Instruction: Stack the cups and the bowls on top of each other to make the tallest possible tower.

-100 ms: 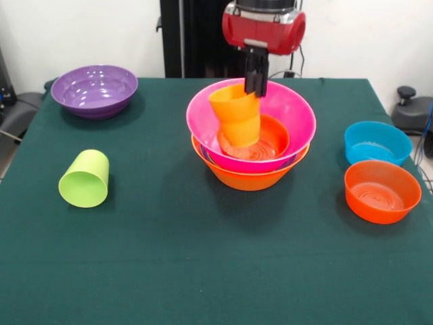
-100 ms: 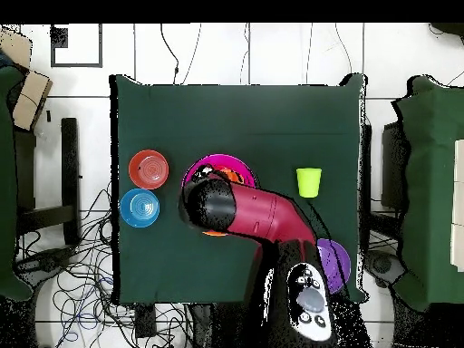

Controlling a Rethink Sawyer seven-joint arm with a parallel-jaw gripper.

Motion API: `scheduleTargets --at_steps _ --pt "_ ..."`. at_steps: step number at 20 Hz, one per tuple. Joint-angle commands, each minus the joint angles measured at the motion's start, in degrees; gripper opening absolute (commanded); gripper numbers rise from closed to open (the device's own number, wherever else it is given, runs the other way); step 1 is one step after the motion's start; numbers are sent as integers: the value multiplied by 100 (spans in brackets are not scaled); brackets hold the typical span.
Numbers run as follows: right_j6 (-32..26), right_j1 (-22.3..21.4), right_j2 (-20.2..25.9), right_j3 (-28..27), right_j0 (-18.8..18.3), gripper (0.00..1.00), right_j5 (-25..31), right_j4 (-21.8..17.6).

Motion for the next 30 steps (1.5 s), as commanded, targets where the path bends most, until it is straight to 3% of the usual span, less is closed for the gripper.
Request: scheduleTargets --at_steps 1,20,21,30 --pt "638 431 9 -510 123 0 241 -31" --pt "708 222 -252 -318 418 0 335 4" --pt "699 216 -277 -314 439 100 343 10" --pt "625 246 -280 -345 434 100 360 9"
